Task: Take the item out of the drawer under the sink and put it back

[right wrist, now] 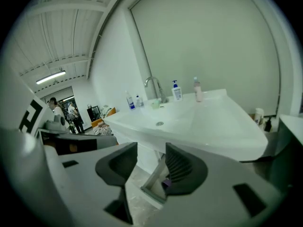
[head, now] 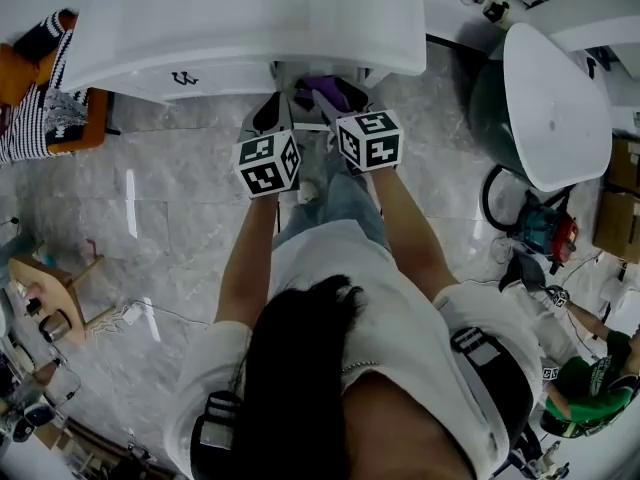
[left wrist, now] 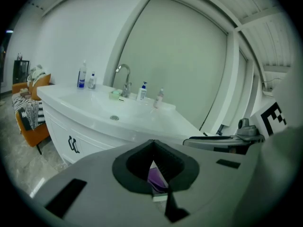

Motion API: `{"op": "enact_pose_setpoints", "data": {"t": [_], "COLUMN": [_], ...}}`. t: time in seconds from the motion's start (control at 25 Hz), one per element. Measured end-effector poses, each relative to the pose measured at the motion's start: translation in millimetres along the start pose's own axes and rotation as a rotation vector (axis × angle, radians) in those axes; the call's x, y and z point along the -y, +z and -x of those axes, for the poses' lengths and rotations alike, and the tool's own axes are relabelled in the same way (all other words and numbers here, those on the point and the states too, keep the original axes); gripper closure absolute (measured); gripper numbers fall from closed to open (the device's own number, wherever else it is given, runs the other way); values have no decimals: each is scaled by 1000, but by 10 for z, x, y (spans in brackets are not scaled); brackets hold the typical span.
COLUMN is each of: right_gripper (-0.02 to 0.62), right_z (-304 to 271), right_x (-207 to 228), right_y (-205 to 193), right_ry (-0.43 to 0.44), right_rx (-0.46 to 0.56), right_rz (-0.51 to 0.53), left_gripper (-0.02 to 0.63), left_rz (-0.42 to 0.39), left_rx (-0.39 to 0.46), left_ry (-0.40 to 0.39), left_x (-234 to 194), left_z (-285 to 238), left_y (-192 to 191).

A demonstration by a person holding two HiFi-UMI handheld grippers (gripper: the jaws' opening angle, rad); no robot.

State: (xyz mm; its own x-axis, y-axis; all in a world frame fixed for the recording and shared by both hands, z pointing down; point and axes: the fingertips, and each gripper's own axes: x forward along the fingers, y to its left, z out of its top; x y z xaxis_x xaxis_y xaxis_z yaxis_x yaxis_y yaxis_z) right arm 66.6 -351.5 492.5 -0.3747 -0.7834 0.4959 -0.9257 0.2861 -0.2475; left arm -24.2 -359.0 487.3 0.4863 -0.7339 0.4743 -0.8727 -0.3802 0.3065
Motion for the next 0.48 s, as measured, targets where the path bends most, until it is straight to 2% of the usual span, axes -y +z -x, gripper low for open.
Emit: {"op": "enact_pose_setpoints", "data": {"t": [0.48], "right_gripper": [552], "right_z": [467], "right_x": [-214], "right_y": [273], "right_ry": [-93], "right_rx": [115], "right_rz": [66], "left_gripper": [601], "left_rz": [-50], "left_rx": [71], "left_ry": [-89], "left_x": [352], "left_z": [295], "left_y": [198]}}
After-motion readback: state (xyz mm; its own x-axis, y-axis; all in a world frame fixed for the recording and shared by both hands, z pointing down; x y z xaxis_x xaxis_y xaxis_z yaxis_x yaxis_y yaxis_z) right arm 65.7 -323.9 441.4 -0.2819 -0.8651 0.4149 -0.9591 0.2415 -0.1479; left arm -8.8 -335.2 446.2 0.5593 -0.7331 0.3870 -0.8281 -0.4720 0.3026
